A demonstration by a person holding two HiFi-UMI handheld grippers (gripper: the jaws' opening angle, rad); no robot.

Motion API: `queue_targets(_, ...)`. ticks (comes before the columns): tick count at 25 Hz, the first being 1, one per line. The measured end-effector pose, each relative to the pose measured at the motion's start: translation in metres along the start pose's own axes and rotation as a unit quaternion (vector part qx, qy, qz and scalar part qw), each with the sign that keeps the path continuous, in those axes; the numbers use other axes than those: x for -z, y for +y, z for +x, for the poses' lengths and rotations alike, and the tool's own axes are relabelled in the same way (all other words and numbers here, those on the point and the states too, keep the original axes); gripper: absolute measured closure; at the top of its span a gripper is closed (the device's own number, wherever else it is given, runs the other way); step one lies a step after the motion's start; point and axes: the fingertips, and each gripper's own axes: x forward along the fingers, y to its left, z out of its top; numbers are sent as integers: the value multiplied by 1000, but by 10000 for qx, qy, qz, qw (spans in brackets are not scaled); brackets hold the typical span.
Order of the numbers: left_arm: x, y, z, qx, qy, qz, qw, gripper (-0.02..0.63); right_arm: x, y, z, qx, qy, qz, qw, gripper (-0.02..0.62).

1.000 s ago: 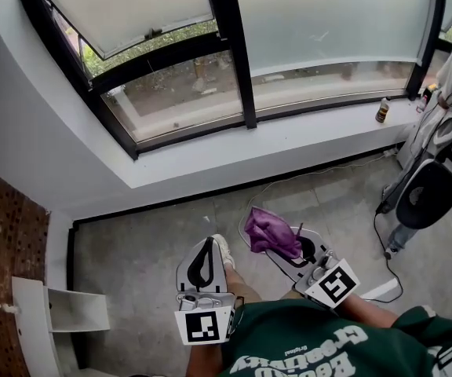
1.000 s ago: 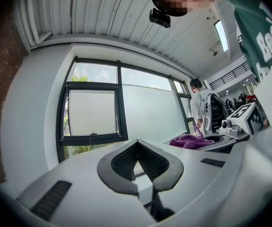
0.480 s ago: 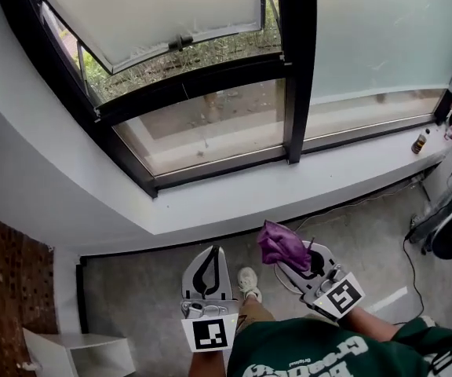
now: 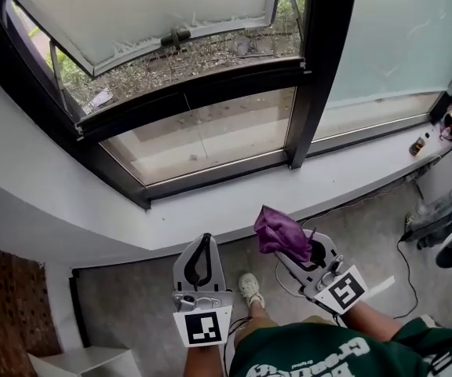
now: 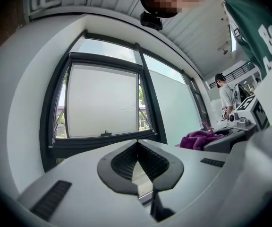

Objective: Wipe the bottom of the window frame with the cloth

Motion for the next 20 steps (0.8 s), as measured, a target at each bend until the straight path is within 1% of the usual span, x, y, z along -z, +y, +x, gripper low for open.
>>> queue_targets(2,8,21,16,-28,-4,15,10000,600,4,-8,25,7,6,2,10000,445)
queue_targets(5,24,51,41,-31,111,69,9999,600,12,-19,63,31,94,72,9999,445)
queue_targets(9,37,81,78,128,179,73,9997,600,21,-33,104,98,227,179,9995,445)
queue_targets(12,45,92,100,334,272,229,9988,600,31,-41,126,157,329,277,9989,445)
queue_targets(14,47,98,112,435,298,253,9983,600,34,-47,137,217,373,303,9986,445)
queue_targets(17,46,102,124,541,284,287,9977,600,25,-57,151,352,374,214,9985,445)
queue_targets(20,45,104,128,591,318,352,9971,600,18,-61,156,376,345,161,9986,445)
